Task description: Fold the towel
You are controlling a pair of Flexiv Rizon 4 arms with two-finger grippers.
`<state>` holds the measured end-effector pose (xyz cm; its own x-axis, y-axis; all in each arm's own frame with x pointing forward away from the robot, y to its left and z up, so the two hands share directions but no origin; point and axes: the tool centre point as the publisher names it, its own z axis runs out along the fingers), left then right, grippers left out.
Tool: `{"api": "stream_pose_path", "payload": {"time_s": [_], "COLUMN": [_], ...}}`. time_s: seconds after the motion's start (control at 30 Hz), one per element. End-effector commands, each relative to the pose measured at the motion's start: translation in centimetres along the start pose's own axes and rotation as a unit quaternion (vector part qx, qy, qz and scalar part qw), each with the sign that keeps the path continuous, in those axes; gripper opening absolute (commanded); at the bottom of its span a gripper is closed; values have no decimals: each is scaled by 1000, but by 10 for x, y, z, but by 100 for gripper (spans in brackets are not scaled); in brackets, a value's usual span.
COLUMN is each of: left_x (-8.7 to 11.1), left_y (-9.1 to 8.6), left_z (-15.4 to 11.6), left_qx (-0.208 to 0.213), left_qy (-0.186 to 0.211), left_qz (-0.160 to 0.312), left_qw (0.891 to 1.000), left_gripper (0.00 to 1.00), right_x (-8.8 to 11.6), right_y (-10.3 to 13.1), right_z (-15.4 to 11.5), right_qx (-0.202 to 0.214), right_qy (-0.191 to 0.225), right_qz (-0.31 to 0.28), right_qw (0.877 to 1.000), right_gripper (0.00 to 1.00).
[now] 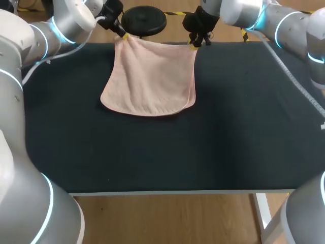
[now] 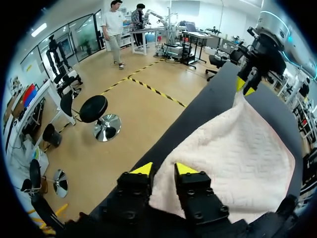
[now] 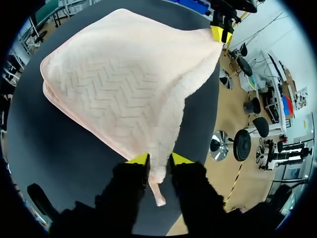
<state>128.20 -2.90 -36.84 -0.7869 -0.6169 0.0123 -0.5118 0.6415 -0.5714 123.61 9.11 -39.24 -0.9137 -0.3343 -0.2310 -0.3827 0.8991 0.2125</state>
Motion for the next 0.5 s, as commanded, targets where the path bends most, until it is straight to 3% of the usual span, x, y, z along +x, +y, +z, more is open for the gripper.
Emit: {"api": "stream_pose_path", "payload": {"time_s": [0.03, 0.5], "left_x": [-20, -19], "left_y": [-9, -13], "left_z": [29, 15], "left_qx": [-8, 4], "left_qy": [12, 11], "left_qz": [-1, 6], "left_qw": [1000, 1000], "left_gripper": [100, 100], "right_x": [-19, -15], "right_y": [-5, 1], "right_z": [8, -12], "right_qx": [-6, -18], "right_qy": [17, -4], "right_qz": [0, 7], "right_qw": [1000, 1000], "right_gripper": [100, 100]}}
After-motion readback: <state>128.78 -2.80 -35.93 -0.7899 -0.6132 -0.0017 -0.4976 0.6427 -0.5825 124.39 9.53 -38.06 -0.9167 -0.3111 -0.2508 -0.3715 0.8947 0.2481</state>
